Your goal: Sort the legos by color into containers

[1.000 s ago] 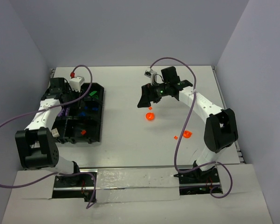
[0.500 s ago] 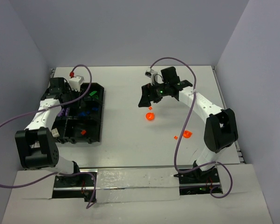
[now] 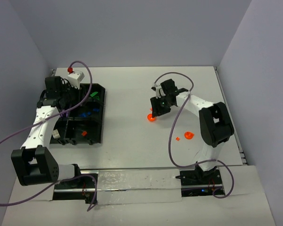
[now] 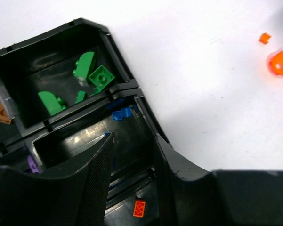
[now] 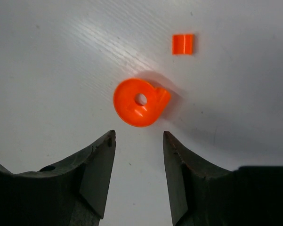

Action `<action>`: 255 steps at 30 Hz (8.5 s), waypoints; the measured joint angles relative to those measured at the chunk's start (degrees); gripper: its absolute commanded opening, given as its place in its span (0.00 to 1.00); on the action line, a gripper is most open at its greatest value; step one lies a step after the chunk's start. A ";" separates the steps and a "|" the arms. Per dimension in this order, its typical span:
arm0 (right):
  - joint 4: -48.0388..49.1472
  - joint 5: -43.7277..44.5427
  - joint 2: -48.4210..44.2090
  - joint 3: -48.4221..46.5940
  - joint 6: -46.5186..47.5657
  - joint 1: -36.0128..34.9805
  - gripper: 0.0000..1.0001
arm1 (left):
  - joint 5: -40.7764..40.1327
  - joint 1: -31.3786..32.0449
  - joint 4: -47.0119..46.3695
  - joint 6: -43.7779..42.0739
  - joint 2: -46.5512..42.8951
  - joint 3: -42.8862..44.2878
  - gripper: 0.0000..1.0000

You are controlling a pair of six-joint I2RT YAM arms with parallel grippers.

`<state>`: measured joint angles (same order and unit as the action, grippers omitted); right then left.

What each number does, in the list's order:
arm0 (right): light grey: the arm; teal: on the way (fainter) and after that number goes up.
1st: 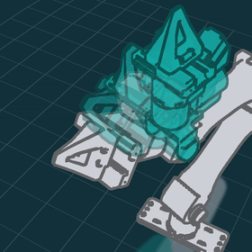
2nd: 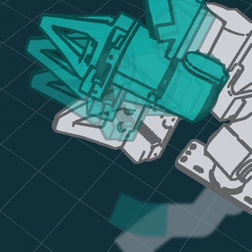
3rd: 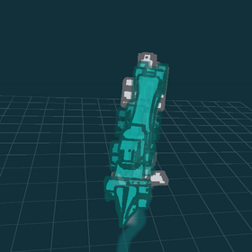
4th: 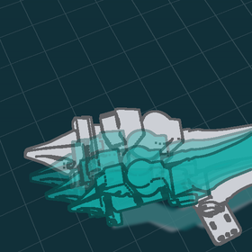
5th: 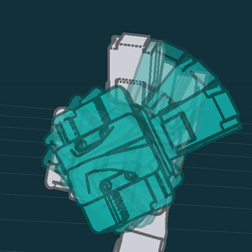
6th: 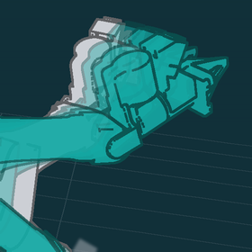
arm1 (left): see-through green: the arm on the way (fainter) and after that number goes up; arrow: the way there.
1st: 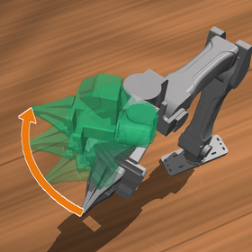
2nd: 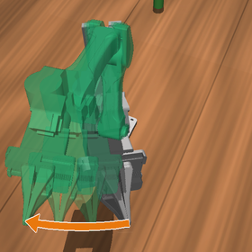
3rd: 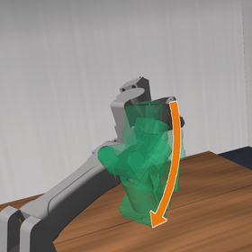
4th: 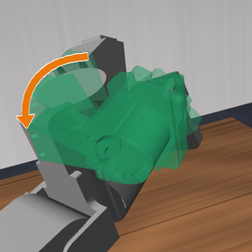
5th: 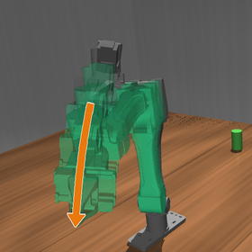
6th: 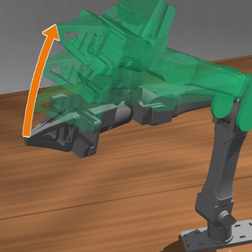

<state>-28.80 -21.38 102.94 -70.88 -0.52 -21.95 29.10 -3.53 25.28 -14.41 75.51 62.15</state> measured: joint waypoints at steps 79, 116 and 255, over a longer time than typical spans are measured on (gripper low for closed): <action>13.06 -12.05 -9.81 -2.63 -10.94 -17.28 0.00 | 15.73 22.77 -4.48 18.36 -0.31 -5.25 0.35; 8.57 4.28 -5.88 -1.74 -6.38 -8.27 0.72 | -10.78 -2.76 20.72 -15.76 -11.96 -12.41 0.00; 47.90 -21.50 2.14 6.18 -100.67 -8.81 0.08 | -2.96 26.23 -22.91 38.10 3.18 -6.91 0.00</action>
<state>19.10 -42.87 105.08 -64.70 -101.19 -30.76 26.14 22.70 2.37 23.68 78.70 55.24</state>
